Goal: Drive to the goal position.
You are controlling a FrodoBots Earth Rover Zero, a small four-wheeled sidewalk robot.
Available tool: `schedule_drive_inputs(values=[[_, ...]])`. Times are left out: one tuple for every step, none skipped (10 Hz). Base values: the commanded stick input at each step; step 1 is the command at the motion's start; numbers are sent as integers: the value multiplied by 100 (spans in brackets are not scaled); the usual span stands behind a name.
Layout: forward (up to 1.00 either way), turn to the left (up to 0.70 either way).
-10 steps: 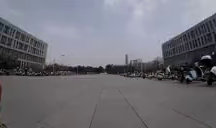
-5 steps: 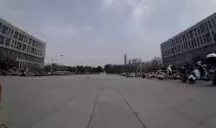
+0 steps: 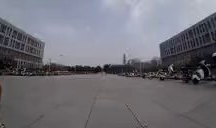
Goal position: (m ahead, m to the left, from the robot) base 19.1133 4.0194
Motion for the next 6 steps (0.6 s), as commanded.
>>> schedule_drive_inputs(values=[[70,0],[70,0],[70,0],[70,0],[70,0],[70,0]])
